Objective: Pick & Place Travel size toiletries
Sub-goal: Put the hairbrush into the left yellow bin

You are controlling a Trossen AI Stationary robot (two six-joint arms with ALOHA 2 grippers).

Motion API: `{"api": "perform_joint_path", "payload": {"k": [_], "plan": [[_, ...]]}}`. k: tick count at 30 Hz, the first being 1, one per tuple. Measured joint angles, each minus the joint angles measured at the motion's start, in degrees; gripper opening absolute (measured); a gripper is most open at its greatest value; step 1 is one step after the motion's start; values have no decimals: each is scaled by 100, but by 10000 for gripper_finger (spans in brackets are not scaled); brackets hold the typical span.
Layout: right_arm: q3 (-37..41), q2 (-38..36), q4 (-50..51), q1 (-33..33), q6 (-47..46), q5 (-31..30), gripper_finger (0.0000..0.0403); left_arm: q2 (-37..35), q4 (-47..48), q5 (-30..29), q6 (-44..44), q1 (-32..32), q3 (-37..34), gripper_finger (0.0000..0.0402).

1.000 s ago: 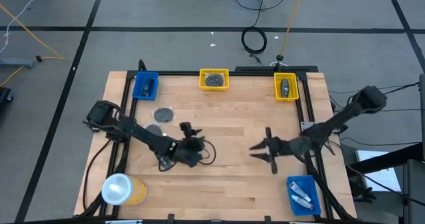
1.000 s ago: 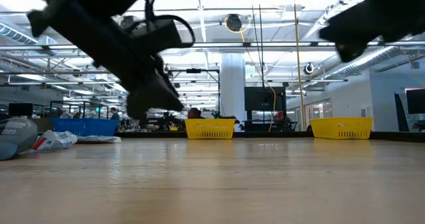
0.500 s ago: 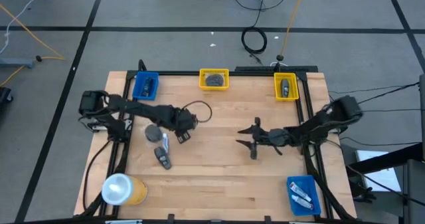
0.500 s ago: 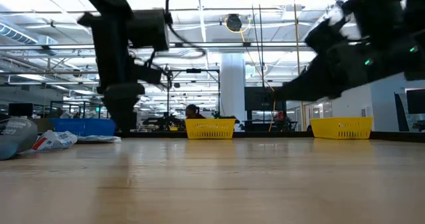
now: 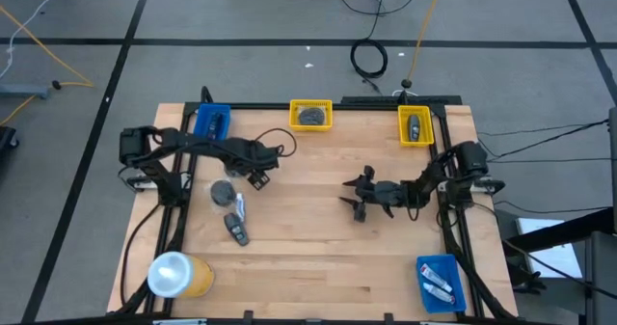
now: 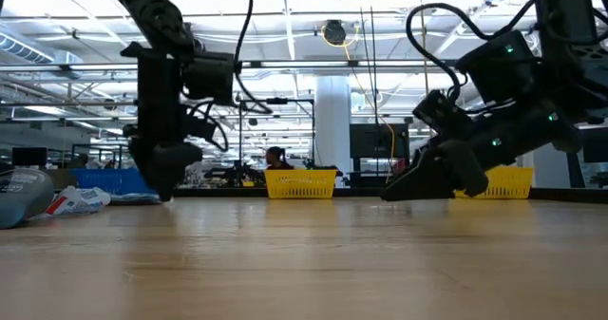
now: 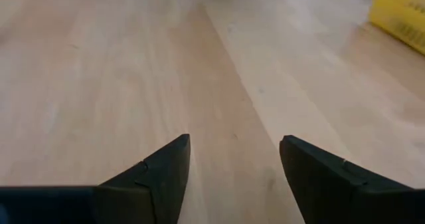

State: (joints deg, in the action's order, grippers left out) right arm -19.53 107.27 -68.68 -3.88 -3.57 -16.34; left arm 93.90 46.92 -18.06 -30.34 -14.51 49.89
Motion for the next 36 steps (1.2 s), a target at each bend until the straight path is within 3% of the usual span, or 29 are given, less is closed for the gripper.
{"api": "perform_joint_path", "payload": {"k": [5, 9, 20, 24, 28, 36], "plan": [[-11, 4, -44, 205, 149, 461, 216, -23, -130, 114, -64, -331, -227, 243], [-11, 4, -53, 319, 213, 463, 215, -34, -404, 329, 60, -459, -349, 203], [-11, 4, -55, 509, 300, 463, 211, -21, -352, 9, 622, -407, -349, 18], [-11, 3, -80, 509, 343, 467, 211, 12, -380, 47, 844, -248, -165, 15], [-11, 3, -104, 509, 437, 466, 210, 10, -1250, 751, 1274, -31, -11, 13], [-9, 4, -159, 507, 710, 468, 210, 36, -4330, 3062, 2368, 265, -11, 3]]}}
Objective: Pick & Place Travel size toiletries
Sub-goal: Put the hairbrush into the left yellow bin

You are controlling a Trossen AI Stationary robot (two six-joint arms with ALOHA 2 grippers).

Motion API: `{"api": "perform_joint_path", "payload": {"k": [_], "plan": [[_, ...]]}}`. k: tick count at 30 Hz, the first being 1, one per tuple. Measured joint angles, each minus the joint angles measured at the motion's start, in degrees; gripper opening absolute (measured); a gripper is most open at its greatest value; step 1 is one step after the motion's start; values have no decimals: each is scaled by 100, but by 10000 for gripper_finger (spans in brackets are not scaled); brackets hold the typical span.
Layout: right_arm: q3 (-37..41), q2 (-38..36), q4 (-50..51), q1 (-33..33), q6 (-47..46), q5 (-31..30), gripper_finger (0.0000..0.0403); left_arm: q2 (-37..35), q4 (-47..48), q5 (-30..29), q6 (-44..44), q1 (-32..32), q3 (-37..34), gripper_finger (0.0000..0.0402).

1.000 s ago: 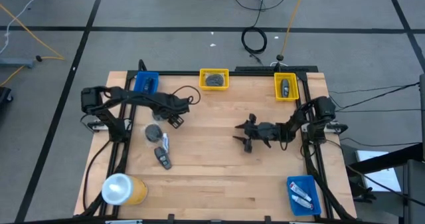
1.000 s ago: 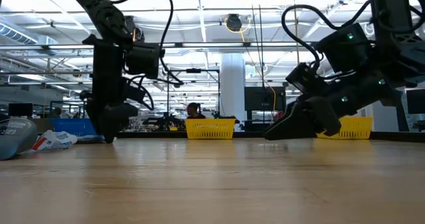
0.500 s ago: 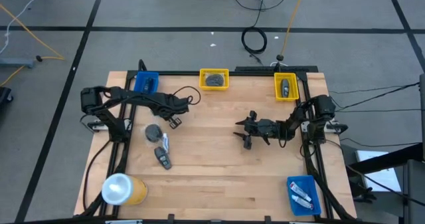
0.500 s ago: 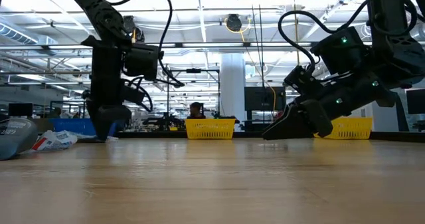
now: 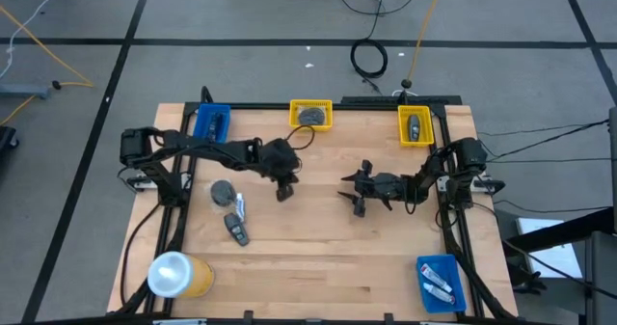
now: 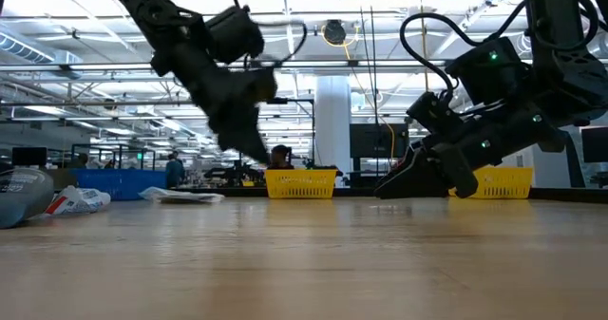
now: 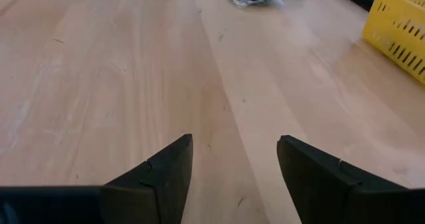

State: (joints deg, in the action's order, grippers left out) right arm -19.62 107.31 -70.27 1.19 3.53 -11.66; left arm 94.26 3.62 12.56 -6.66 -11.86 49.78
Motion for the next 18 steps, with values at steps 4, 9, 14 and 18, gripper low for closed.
{"api": "perform_joint_path", "payload": {"k": [4, 9, 14, 18], "plan": [[-23, -1, -393, 0, 82, 0, 210, 0, -677, 312, 237, 96, 9, 5], [-229, 0, -332, 0, 46, 13, 210, -111, 496, -319, 584, 101, 9, 11], [-461, 0, 112, 4, 62, 330, 210, -110, 1943, -1530, 623, -71, 7, 30], [-575, 0, 441, 26, 165, 337, 210, -110, 2512, -1813, 643, -294, 7, 102]]}}
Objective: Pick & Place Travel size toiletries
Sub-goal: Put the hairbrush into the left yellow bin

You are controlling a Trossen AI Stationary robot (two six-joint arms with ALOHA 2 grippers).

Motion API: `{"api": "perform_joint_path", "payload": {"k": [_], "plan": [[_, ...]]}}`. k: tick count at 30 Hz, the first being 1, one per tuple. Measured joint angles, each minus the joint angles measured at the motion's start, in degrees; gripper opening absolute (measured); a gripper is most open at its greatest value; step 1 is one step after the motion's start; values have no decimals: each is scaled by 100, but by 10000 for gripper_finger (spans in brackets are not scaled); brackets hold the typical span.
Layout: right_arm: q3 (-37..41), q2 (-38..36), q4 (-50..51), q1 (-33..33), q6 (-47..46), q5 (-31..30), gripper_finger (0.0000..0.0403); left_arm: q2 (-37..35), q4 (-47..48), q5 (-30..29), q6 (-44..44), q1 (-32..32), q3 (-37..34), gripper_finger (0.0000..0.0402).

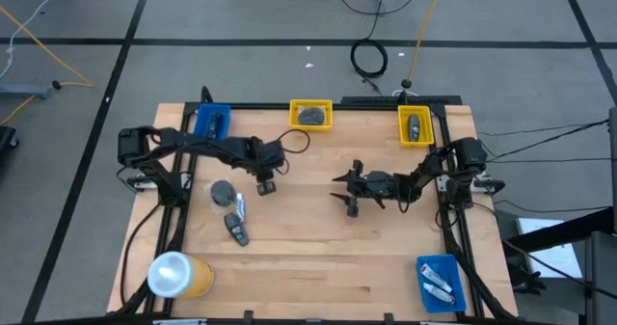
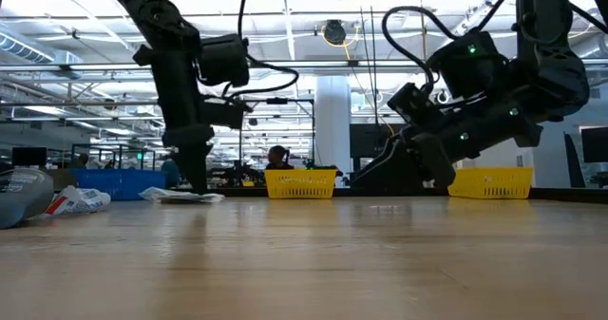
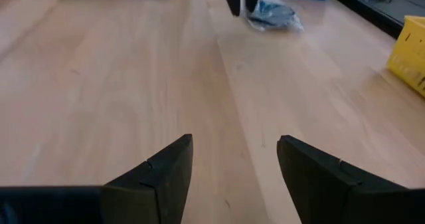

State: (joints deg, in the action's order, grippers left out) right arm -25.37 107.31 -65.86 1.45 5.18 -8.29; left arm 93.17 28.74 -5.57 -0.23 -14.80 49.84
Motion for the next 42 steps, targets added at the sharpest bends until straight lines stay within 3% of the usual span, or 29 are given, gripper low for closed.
{"api": "perform_joint_path", "payload": {"k": [5, 9, 13, 22, 32, 39, 42], "plan": [[-24, -1, 227, 49, 21, -11, 210, -2, 23, -249, 117, -314, -67, 214], [-24, -2, 343, 81, 12, -10, 210, -2, -152, -253, 186, -597, -231, 245], [-24, 0, 407, 85, 12, 105, 210, -30, -449, -190, 345, -777, -448, 201], [-24, -1, 367, 83, 95, 107, 210, -19, -725, -288, 572, -755, -522, 11], [-232, 0, -26, 83, 682, 109, 210, 2, -870, -265, 581, -107, -226, 3], [-770, 0, 620, 116, 1590, 522, 210, 2, -831, -289, 547, 419, 194, 3], [-983, 0, 905, 158, 1745, 562, 210, -2, -423, -556, 420, 491, 293, 11]]}}
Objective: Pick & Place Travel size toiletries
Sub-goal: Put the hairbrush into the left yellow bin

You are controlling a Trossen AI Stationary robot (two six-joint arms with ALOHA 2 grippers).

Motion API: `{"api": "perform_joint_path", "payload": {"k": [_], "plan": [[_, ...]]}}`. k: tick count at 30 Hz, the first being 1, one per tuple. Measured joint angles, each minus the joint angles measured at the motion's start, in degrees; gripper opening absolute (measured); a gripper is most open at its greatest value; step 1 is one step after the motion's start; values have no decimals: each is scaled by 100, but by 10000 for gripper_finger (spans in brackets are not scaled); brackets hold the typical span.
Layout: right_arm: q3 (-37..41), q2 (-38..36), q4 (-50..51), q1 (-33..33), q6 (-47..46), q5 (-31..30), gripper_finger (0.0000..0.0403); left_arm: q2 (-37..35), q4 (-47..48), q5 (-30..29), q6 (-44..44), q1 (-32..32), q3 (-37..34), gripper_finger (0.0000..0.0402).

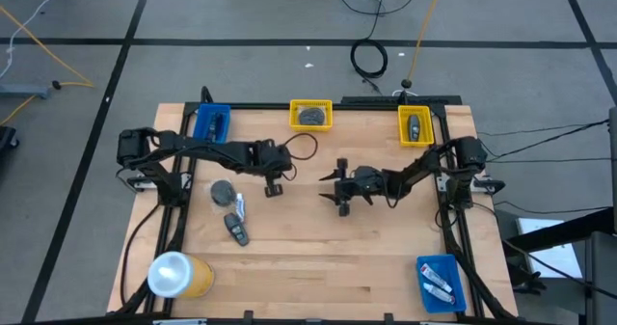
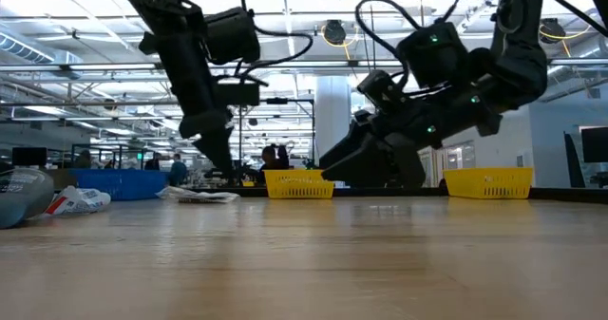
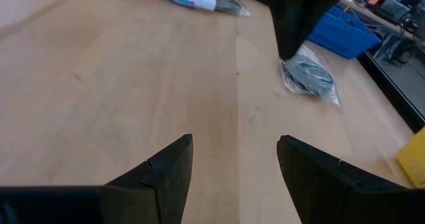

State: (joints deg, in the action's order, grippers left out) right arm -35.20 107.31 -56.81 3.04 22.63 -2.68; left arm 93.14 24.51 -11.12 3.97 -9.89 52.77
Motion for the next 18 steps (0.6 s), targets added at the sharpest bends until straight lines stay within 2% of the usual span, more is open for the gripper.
{"api": "perform_joint_path", "payload": {"k": [2, 5, 10, 14, 18], "plan": [[-61, 0, 89, 31, -22, -4, 210, 0, 406, -184, -24, -56, -1, 20], [-75, 0, 227, 42, -116, -6, 210, 0, 1044, -31, -182, -351, 0, 50], [-72, 0, 387, 38, -147, -7, 210, 0, 1749, 210, 279, -842, -15, 147], [-72, 0, 566, 38, -232, -9, 210, -2, 1665, -353, 1056, -936, -157, 216], [-70, 0, 756, 38, -240, -9, 210, -2, 1319, -892, 1951, -815, -492, 246]]}}
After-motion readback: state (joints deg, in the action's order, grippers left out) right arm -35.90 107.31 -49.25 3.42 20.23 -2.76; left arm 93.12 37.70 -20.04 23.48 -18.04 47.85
